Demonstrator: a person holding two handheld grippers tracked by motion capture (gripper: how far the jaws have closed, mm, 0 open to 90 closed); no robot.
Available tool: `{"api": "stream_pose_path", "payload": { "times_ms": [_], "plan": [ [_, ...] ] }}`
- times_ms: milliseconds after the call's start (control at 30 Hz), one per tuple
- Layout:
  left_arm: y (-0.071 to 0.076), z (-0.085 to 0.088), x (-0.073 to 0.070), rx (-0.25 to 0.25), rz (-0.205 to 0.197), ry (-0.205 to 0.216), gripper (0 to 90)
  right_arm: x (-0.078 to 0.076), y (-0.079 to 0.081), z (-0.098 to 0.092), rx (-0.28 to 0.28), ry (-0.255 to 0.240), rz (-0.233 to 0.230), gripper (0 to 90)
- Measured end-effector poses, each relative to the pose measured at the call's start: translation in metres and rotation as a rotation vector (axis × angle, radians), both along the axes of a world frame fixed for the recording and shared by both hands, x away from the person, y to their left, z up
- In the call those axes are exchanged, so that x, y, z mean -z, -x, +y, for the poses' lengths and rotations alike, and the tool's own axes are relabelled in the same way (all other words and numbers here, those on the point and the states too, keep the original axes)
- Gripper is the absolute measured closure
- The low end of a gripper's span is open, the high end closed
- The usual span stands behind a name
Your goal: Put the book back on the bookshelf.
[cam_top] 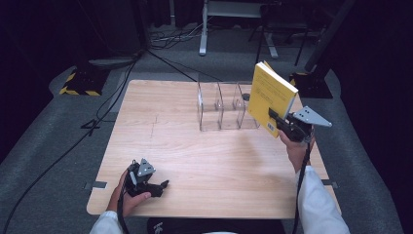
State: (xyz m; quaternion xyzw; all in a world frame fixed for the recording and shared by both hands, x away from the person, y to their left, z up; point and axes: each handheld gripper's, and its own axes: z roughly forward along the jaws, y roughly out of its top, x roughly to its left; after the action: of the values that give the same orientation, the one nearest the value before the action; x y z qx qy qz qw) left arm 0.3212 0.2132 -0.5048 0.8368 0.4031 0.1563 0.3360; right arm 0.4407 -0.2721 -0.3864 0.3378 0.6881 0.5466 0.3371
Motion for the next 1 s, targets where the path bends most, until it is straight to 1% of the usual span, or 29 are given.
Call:
{"api": "stream_pose_path", "payload": {
  "times_ms": [333, 533, 800, 867, 1000],
  "plan": [
    [0.000, 0.000, 0.000, 0.000, -0.001, 0.001, 14.1, -0.002, -0.024, 0.016, 0.048, 0.028, 0.015, 76.5],
    [0.000, 0.000, 0.000, -0.001, -0.001, 0.001, 14.0, 0.002, -0.036, 0.024, 0.069, 0.033, 0.032, 76.5],
    [0.000, 0.000, 0.000, 0.000, -0.001, 0.001, 14.0, 0.008, -0.054, 0.034, 0.116, 0.027, 0.054, 76.5],
    [0.000, 0.000, 0.000, 0.000, -0.001, 0.001, 14.1, 0.011, -0.059, 0.038, 0.131, 0.029, 0.058, 76.5],
    [0.000, 0.000, 0.000, 0.000, -0.001, 0.001, 14.1, 0.015, -0.066, 0.043, 0.144, 0.030, 0.067, 76.5]
  ]
}}
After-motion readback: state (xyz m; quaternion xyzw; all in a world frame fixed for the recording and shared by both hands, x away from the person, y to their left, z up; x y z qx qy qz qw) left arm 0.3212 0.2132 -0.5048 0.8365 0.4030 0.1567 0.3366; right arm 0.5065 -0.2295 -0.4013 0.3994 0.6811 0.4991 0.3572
